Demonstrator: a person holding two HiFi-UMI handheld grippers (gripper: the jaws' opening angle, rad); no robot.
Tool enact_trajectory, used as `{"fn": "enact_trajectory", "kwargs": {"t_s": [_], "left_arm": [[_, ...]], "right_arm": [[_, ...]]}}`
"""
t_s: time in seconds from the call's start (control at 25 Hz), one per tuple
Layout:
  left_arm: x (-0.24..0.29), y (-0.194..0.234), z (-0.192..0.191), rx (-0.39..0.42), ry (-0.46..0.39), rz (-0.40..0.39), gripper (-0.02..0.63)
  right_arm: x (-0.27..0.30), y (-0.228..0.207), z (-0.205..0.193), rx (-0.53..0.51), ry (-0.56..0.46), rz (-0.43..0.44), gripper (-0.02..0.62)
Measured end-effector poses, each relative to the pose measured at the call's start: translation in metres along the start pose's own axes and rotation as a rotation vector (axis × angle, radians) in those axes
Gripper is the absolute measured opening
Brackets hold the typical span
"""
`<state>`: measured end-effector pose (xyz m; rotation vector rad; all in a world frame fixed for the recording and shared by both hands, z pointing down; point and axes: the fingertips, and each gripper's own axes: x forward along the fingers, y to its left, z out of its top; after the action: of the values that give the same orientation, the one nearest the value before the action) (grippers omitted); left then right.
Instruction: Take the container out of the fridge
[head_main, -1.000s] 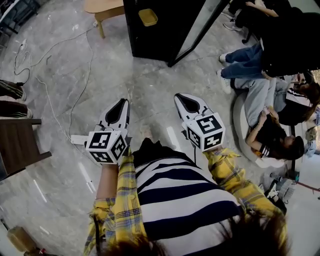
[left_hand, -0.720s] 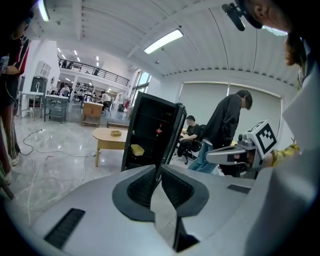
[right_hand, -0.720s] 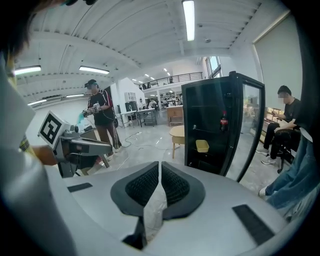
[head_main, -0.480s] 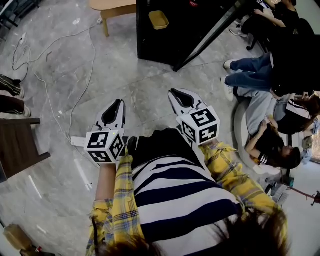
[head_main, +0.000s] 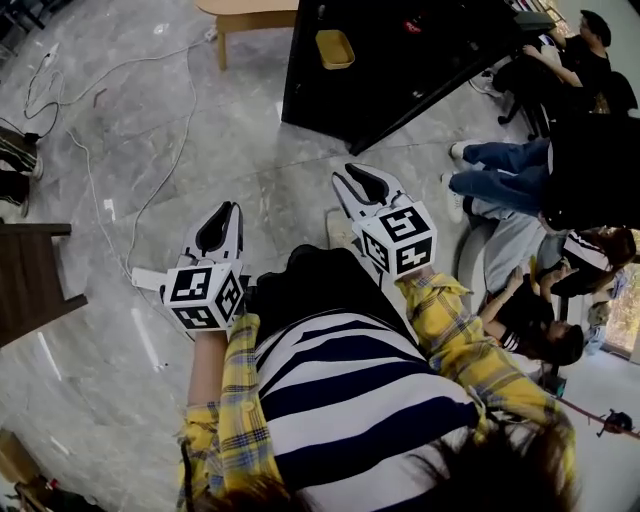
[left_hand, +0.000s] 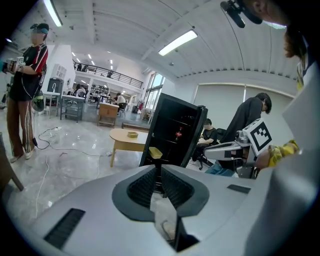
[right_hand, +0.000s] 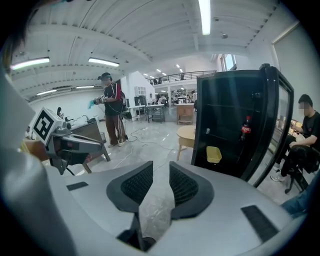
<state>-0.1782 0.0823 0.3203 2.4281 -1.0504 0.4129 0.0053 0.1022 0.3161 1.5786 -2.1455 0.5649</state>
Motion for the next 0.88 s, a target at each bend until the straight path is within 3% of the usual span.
{"fn": "enact_trajectory", "kwargs": {"t_s": [0.32,0.52,0.88], "left_arm": [[0.028,0.02,0.012,-0.042,-0.023,0.108,0.046],[0.064,0.013,0.011,-0.057,0.005,0.132,0.046],[0.129,0.014,0.013,-0.097,0.033,0.213,0.046]], "right_arm": [[0.05,-0.044,0.015,-0.068,0.039,0.062,0.094],[0.084,-0.081,0.019,-0.111,0.061,0.089,0.092],[0.144,-0.147,0.026,-0.293,0.109,0.102,0.103]]}}
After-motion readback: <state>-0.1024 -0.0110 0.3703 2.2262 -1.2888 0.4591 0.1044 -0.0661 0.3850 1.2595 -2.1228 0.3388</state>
